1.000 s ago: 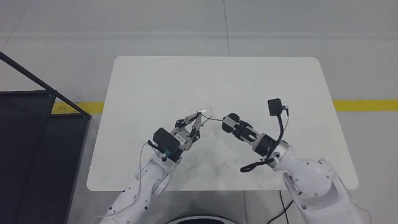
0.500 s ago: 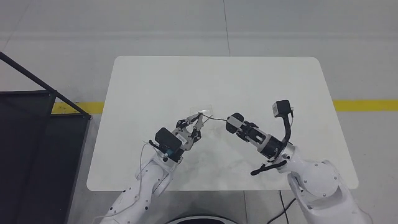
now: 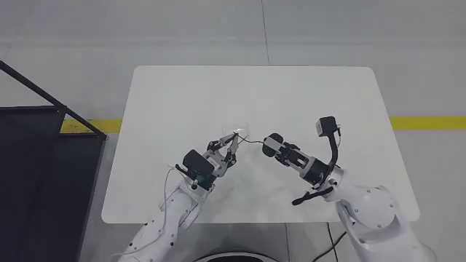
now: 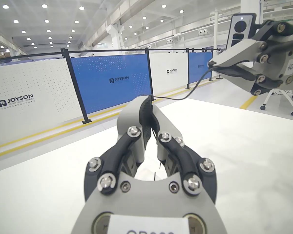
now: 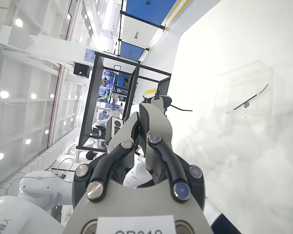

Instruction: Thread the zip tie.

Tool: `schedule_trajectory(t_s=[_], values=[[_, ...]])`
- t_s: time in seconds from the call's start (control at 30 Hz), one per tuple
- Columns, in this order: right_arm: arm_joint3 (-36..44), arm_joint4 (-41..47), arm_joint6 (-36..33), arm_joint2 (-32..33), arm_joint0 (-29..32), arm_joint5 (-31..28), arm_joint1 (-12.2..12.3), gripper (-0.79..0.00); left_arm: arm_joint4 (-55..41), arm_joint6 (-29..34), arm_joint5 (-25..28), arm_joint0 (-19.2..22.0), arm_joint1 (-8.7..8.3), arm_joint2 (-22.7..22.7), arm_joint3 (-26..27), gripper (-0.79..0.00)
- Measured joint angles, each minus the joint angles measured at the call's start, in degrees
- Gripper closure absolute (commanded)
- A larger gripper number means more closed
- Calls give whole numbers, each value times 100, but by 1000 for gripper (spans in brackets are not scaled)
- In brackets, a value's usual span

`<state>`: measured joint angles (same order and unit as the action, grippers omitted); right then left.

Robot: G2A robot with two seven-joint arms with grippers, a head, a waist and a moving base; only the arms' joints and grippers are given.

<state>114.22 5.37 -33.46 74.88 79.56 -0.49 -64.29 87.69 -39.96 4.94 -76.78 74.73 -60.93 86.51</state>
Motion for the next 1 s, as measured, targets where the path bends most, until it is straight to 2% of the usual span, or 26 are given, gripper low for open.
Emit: schedule_trajectory(t_s=[0.3, 0.5, 0.9, 0.93, 0.97, 1.0], values=[[-60, 209, 151, 8, 55, -214, -19, 0, 69, -5, 71, -18, 4, -10, -5, 0], [-7, -180, 157, -176, -82, 111, -28, 0, 73, -14, 86, -34, 10, -18, 21, 0], [-3, -361, 250, -266, -135, 235, -44, 0, 42, -24, 172, -57, 17, -52, 41, 0], [-2, -366, 275, -264, -135, 272, -46, -126, 18, -31, 189, -59, 18, -63, 42, 0], [5, -357, 301, -262, -134, 303, -48, -625, -2, -34, 199, -60, 18, -73, 44, 0], [13, -343, 319, -261, -135, 329, -51, -785, -23, -35, 210, -62, 18, -84, 48, 0]])
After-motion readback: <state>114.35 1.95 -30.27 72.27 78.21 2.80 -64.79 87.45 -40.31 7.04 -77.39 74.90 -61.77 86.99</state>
